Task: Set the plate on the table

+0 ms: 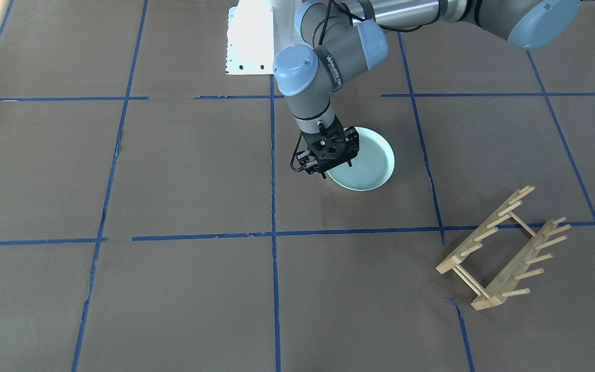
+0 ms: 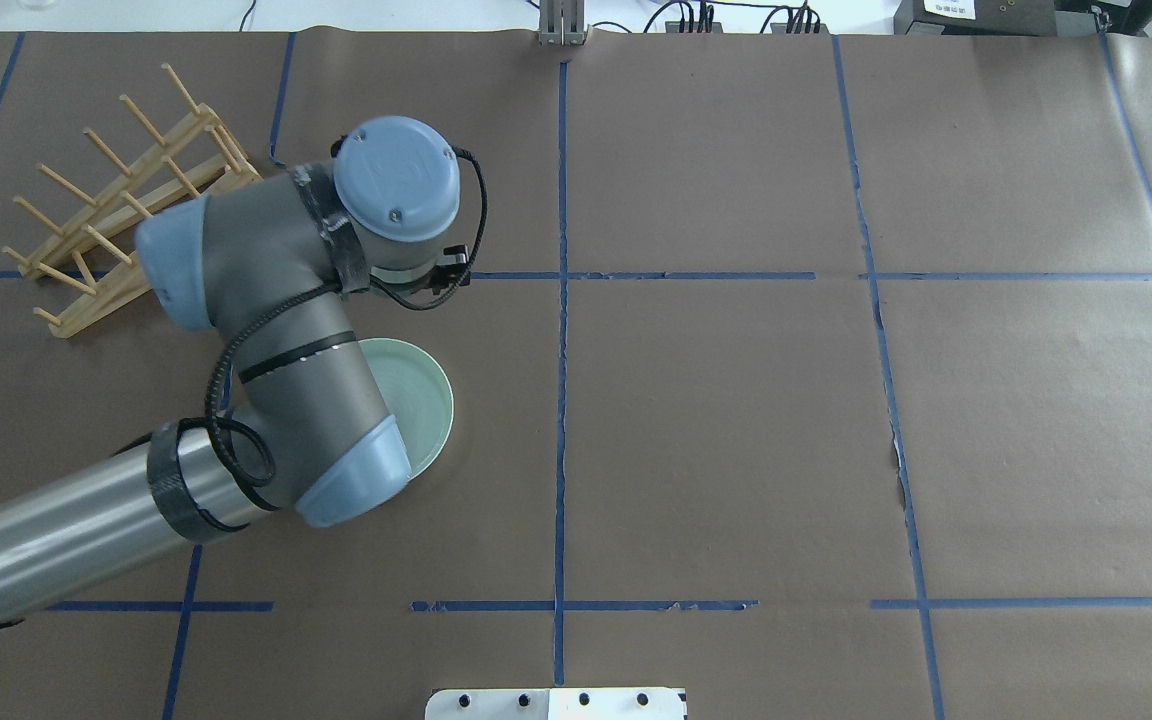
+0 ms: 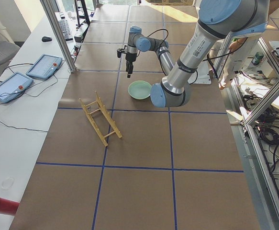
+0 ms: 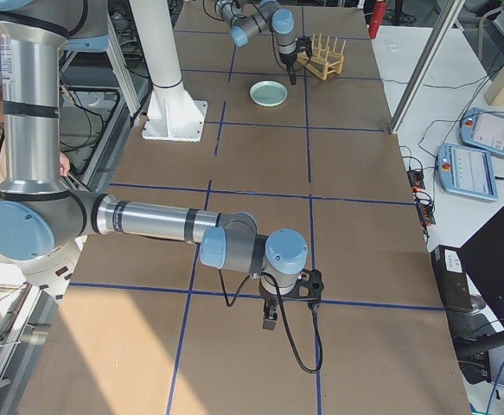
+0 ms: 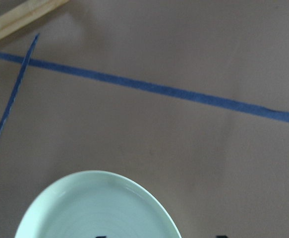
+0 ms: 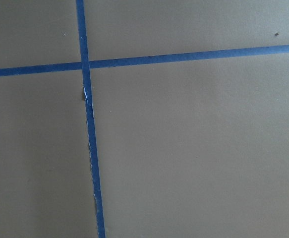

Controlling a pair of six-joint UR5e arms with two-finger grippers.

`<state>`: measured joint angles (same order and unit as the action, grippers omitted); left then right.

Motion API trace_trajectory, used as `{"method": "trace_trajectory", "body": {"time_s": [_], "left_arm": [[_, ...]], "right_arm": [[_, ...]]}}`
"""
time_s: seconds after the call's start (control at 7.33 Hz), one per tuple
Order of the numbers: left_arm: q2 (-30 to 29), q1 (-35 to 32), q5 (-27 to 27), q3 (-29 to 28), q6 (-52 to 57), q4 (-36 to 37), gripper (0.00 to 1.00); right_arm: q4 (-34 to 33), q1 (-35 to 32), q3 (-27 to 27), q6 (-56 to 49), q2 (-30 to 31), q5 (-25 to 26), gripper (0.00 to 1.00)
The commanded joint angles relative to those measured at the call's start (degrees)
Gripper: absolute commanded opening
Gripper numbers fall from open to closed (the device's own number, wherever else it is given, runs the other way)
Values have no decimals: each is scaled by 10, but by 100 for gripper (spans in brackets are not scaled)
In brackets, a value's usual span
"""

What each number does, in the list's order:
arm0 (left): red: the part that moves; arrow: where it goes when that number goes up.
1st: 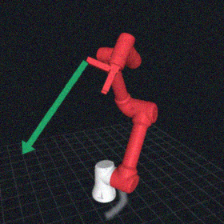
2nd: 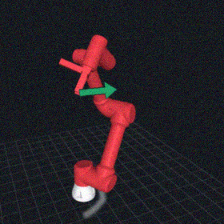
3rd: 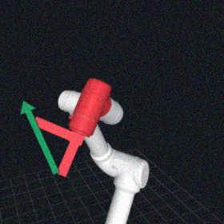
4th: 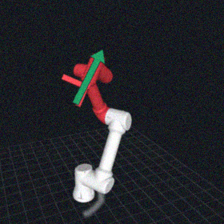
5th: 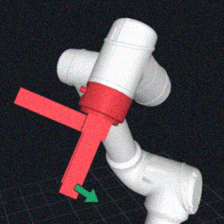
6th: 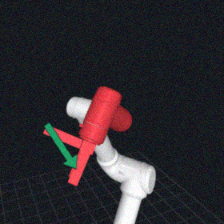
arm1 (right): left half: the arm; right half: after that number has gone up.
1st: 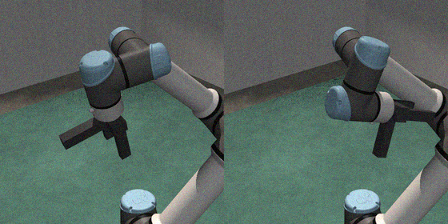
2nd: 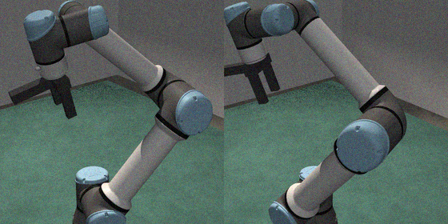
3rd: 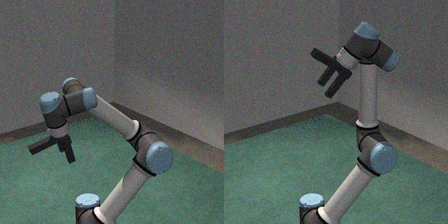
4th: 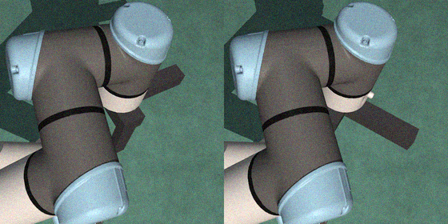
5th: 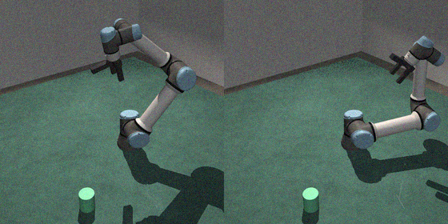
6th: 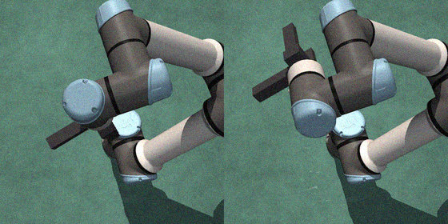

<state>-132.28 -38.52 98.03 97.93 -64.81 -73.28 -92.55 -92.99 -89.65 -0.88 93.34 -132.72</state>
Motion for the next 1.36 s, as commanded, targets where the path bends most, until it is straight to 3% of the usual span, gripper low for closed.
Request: {"method": "trace_trajectory", "body": {"time_s": [0.0, 0.27, 0.55, 0.82, 1.23], "left_arm": [[90, -166, 153, 23, 256, -91, 100], [211, -336, 260, 13, 550, -126, 100], [288, -495, 343, -24, 688, -122, 100], [378, -524, 347, -4, 686, -126, 100], [387, -529, 342, -25, 683, -120, 100]], "right_arm": [[0, 0, 0, 0, 0, 0, 100], [0, 0, 0, 0, 0, 0, 100], [0, 0, 0, 0, 0, 0, 100], [0, 0, 0, 0, 0, 0, 100], [0, 0, 0, 0, 0, 0, 100]]}}
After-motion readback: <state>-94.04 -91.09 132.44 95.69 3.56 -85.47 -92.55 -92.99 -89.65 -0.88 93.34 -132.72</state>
